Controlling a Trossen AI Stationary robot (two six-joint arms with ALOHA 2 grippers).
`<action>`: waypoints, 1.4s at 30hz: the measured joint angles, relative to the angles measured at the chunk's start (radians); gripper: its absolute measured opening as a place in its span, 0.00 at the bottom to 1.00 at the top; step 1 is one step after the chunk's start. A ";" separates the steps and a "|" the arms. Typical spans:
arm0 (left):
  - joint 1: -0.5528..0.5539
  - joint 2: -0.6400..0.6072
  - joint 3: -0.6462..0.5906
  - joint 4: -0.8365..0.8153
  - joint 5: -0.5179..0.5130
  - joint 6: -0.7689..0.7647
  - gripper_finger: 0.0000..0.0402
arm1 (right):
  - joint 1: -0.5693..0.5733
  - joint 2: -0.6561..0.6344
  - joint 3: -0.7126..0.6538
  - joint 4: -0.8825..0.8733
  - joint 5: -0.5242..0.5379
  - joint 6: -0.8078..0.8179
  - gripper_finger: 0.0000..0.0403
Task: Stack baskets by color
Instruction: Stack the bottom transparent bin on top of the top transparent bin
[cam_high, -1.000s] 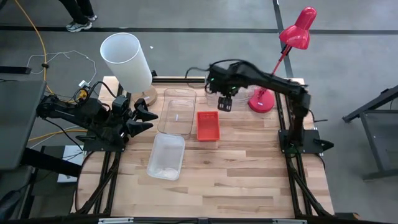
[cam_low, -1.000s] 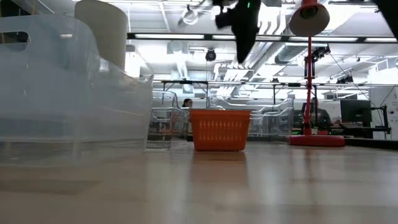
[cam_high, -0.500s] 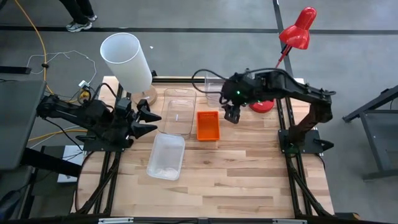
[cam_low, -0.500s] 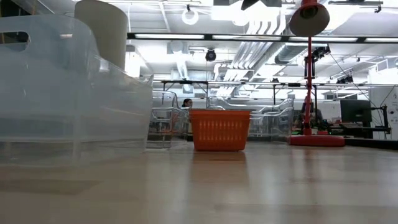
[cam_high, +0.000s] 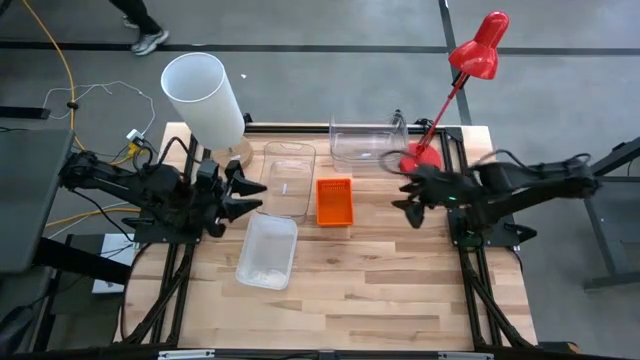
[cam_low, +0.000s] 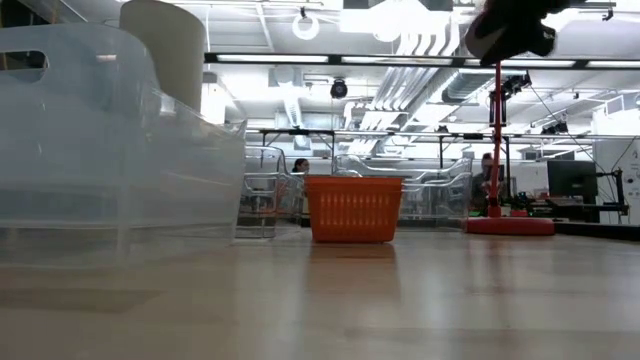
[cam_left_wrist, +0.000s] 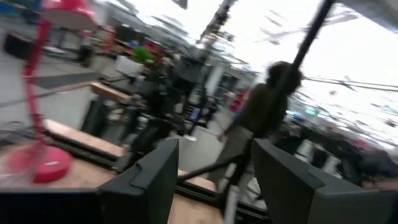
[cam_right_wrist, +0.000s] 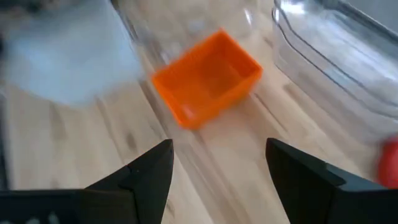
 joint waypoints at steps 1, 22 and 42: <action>0.000 0.005 0.000 0.000 -0.031 -0.001 0.47 | 0.012 -0.055 -0.056 0.055 0.017 0.030 0.60; 0.004 0.060 0.000 0.009 -0.191 -0.035 0.47 | 0.027 -0.273 -0.391 0.758 0.096 0.064 0.60; 0.123 0.204 0.203 -0.427 -0.142 -0.382 0.47 | 0.027 -0.268 -0.389 0.775 0.149 0.084 0.60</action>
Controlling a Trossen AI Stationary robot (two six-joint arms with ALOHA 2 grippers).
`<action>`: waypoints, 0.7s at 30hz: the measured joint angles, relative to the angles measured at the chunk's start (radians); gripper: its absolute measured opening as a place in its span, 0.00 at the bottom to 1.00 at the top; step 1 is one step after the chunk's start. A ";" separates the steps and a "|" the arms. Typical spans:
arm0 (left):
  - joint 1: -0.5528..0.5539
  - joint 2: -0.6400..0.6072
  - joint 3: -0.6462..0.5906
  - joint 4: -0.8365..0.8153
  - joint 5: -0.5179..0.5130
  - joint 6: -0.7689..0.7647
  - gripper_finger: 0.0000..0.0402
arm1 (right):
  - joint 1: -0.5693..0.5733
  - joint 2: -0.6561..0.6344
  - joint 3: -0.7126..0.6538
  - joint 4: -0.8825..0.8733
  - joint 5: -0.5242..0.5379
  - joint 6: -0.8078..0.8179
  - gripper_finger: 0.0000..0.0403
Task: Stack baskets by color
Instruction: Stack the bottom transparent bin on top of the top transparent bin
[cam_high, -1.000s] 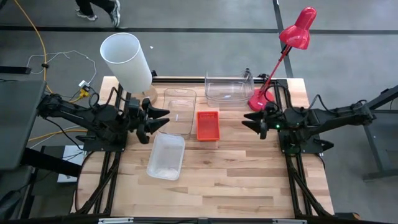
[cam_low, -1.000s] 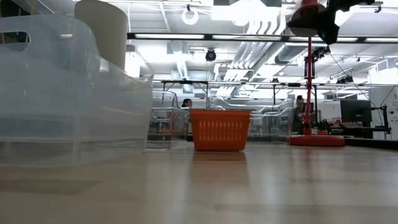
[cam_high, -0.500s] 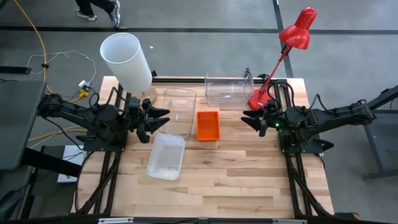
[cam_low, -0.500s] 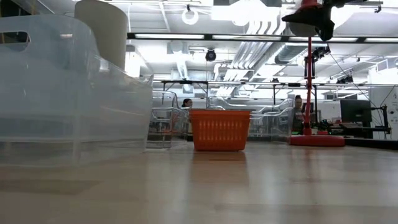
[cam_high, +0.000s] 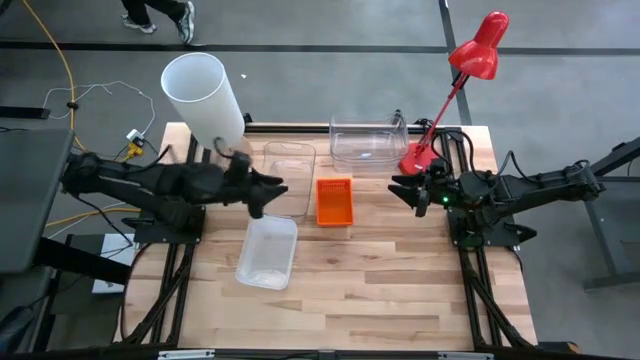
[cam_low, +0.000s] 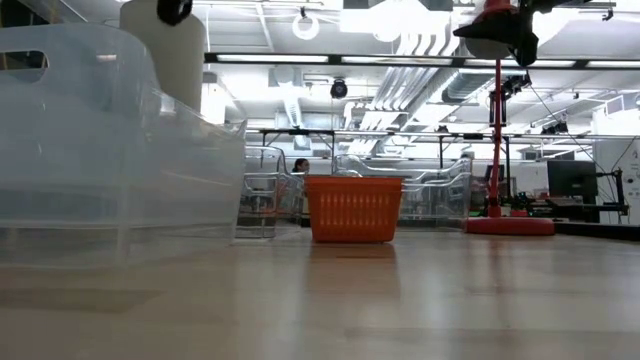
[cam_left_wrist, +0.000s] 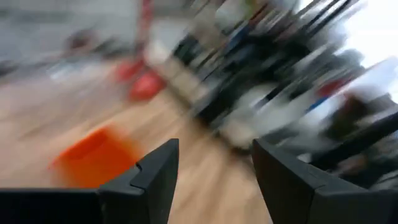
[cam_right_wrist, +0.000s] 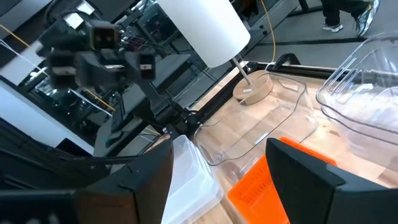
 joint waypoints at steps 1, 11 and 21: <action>0.015 0.029 0.048 -0.125 0.008 -0.020 0.47 | 0.000 0.000 0.000 0.000 0.000 0.004 0.60; 0.124 0.280 0.161 -0.758 -0.016 -0.254 0.47 | 0.000 0.000 0.000 0.000 -0.003 0.007 0.60; 0.291 0.356 0.019 -0.692 -0.012 -0.358 0.47 | 0.000 0.000 0.000 0.000 -0.004 0.015 0.60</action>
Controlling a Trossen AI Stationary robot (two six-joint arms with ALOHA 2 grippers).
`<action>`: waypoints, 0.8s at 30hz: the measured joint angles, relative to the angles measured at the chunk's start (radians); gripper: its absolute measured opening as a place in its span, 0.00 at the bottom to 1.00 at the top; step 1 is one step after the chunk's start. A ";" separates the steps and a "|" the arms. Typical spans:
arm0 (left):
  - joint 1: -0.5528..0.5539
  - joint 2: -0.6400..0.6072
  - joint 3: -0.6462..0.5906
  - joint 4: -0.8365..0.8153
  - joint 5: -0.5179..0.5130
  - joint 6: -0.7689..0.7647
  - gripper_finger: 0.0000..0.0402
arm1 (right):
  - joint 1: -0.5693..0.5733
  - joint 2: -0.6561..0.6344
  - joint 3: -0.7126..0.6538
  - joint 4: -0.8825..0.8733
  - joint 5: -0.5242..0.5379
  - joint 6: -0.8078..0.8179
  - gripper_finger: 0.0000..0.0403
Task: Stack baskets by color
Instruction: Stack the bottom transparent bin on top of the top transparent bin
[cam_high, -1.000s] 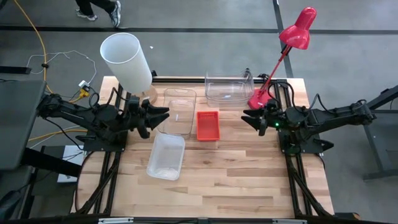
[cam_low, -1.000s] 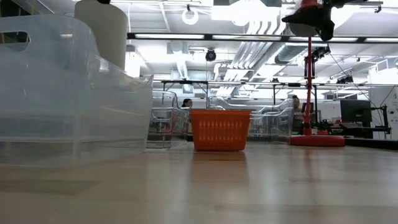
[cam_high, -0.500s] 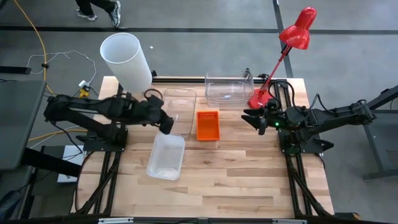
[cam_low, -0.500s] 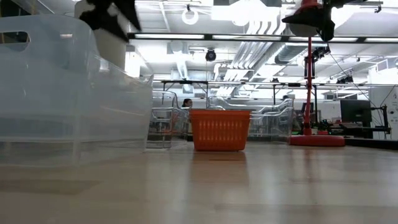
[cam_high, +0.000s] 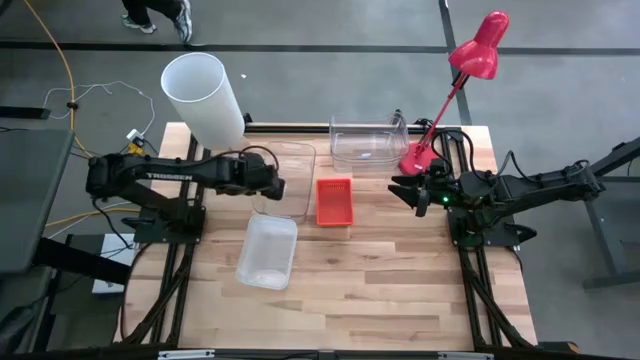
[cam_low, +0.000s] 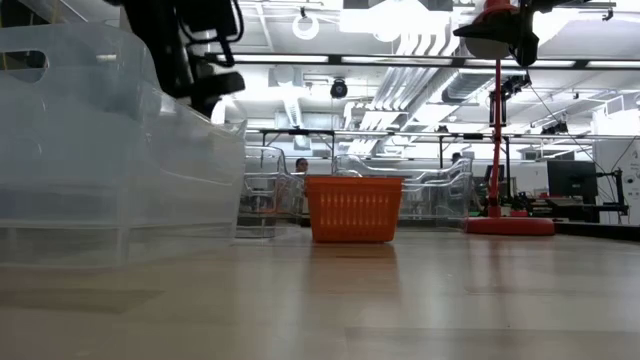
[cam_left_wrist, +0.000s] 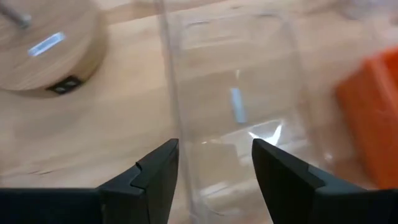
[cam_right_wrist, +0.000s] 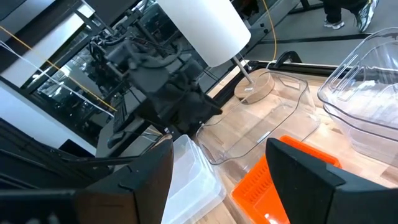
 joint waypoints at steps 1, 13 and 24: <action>0.015 0.000 -0.010 0.003 -0.002 -0.009 0.47 | 0.000 0.000 0.000 0.000 -0.001 0.000 0.60; 0.116 0.037 -0.131 0.234 0.045 -0.010 0.47 | 0.000 0.000 0.000 0.000 -0.002 0.000 0.60; 0.133 0.166 -0.134 0.235 0.057 -0.002 0.47 | 0.000 0.000 0.000 -0.001 0.002 0.000 0.60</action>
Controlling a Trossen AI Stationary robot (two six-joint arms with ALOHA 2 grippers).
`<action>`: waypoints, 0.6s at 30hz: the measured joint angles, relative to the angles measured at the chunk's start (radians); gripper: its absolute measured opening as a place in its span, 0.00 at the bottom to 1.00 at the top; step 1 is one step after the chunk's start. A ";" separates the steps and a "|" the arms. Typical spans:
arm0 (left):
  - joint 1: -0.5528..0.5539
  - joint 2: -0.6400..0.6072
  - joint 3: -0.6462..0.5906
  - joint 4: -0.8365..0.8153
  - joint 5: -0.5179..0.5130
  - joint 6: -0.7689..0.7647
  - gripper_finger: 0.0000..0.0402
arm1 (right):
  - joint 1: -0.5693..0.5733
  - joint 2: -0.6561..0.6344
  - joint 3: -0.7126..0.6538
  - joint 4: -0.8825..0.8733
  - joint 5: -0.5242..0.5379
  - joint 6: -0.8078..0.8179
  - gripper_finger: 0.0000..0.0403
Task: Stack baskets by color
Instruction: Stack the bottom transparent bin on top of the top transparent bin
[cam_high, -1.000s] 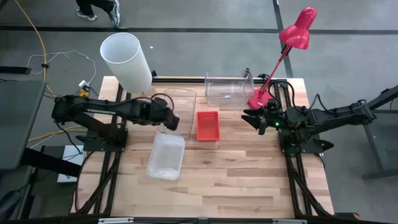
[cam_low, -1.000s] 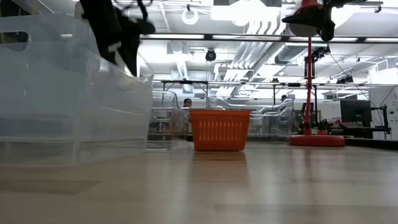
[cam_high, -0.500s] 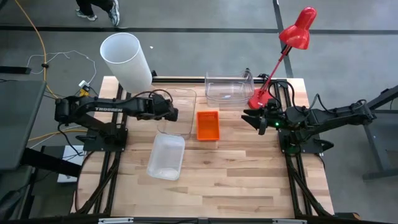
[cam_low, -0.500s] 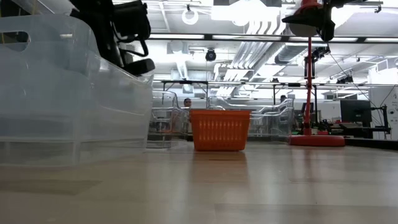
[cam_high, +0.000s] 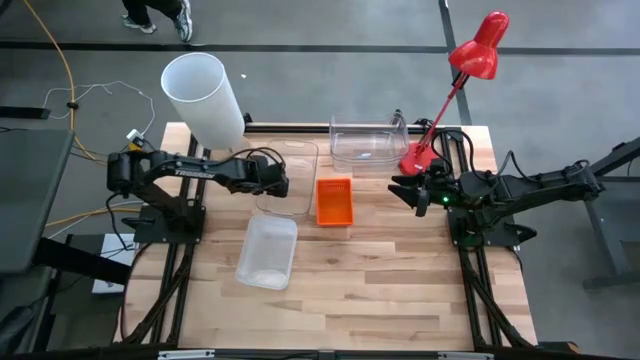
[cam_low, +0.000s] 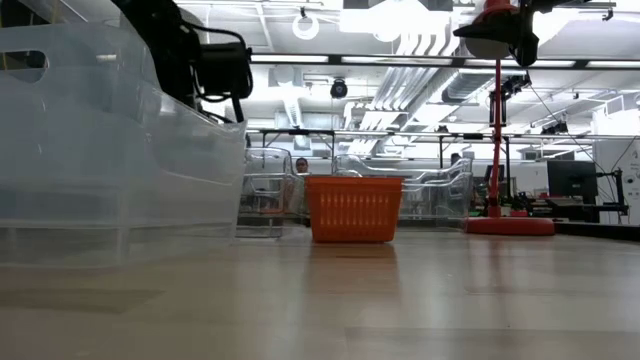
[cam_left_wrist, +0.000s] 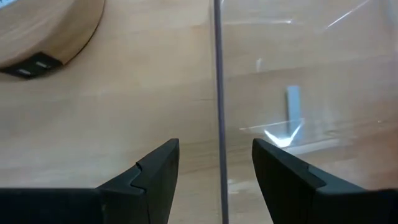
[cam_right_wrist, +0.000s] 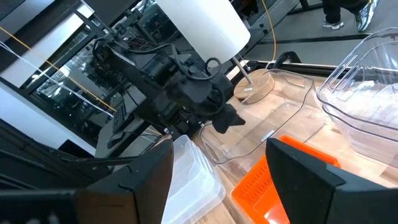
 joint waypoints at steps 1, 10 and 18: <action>0.000 0.009 0.000 0.001 0.000 -0.004 0.47 | 0.000 0.000 0.000 0.000 0.000 0.000 0.60; 0.000 0.032 0.000 0.006 -0.001 -0.010 0.39 | 0.000 0.000 0.000 0.000 0.001 0.000 0.60; 0.011 0.032 0.000 0.025 -0.025 0.070 0.08 | 0.000 0.000 0.000 0.000 0.001 0.000 0.60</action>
